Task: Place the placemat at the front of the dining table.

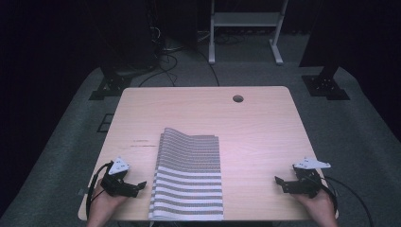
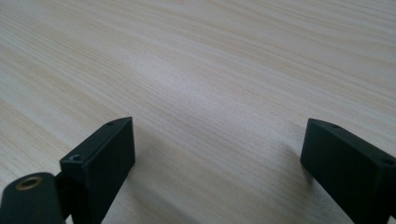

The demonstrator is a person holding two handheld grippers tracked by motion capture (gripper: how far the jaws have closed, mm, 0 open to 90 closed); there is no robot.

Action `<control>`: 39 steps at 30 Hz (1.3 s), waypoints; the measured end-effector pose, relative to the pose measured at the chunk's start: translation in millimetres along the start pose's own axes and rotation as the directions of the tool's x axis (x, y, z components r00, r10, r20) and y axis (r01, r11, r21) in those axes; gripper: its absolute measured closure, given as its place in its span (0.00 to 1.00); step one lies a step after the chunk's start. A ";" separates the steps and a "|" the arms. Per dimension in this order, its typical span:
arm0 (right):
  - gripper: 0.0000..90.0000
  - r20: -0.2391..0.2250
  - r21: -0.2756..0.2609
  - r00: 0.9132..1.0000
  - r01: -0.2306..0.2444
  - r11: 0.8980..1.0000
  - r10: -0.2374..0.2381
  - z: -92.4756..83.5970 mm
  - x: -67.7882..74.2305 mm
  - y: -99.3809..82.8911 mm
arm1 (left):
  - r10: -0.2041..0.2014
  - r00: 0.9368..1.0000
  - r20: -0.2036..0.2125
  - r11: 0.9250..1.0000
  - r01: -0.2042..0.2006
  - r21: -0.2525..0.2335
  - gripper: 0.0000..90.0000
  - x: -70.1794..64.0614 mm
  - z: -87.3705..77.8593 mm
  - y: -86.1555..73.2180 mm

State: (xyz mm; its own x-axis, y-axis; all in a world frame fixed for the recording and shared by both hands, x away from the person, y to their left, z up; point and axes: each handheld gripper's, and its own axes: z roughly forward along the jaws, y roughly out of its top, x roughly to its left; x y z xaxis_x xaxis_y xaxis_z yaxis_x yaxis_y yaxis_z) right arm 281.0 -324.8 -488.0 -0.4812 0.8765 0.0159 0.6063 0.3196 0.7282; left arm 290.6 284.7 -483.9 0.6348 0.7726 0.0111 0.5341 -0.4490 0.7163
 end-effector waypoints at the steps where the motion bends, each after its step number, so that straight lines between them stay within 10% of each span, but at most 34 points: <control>1: 0.10 0.000 0.000 1.000 0.000 1.000 0.000 0.0 0.1 0.0 | 0.000 1.000 -0.001 1.000 0.000 0.000 0.00 0.0 0.1 0.1; 39: 0.10 0.002 0.001 1.000 0.001 1.000 -0.001 0.1 0.4 0.0 | -0.011 0.996 0.084 0.997 0.017 -0.080 0.00 -13.5 -17.0 35.2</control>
State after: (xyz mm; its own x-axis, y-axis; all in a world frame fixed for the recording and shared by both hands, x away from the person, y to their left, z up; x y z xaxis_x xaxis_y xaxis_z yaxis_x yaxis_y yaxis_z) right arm 280.9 -324.4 -488.0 -0.4807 0.8768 0.0138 0.6062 0.3209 0.7277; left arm 291.3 266.1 -447.0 0.6736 0.7370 -0.0551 0.4989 -0.3984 0.7697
